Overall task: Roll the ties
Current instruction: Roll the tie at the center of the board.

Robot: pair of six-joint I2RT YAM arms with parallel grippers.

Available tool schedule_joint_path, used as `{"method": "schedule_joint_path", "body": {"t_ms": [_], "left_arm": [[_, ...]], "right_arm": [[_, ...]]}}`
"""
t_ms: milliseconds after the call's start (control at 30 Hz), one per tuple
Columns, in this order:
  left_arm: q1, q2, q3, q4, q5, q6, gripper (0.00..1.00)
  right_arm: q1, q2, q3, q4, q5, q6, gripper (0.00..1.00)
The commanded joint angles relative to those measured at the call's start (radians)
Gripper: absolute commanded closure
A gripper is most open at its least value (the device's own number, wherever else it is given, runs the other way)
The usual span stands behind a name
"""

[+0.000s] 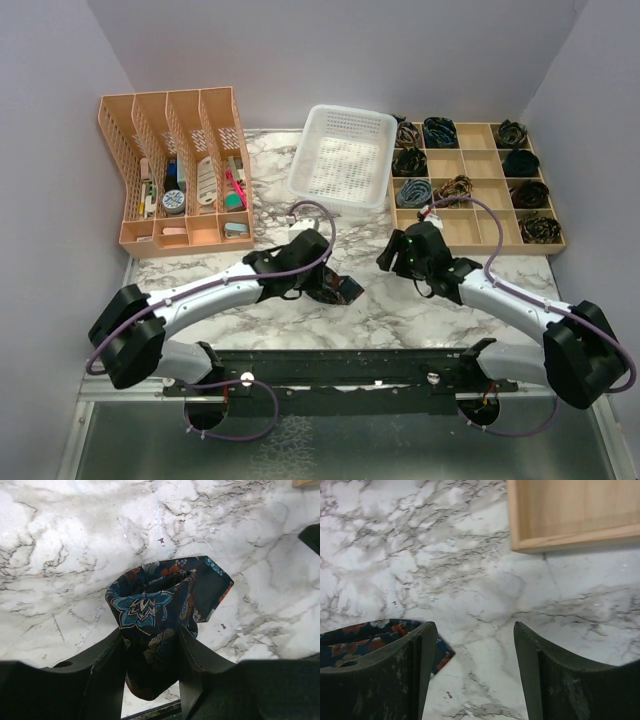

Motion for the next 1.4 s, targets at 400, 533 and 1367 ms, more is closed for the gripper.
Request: {"method": "schedule_joint_path", "body": {"t_ms": [400,533,1367], "left_arm": [[-0.241,0.415,0.489,-0.541,-0.480,-0.004,0.61],[-0.284,0.541,0.593,-0.605,-0.514,-0.003,0.60],[-0.341,0.597,0.737,-0.382,-0.370,0.005,0.14]], "right_arm": [[-0.101,-0.082,-0.048,-0.072,-0.035,-0.061,0.30],[-0.123,-0.081,-0.055,-0.074,-0.037,-0.057,0.29],[-0.264,-0.085,-0.085,-0.059,-0.163,-0.096,0.26]]}}
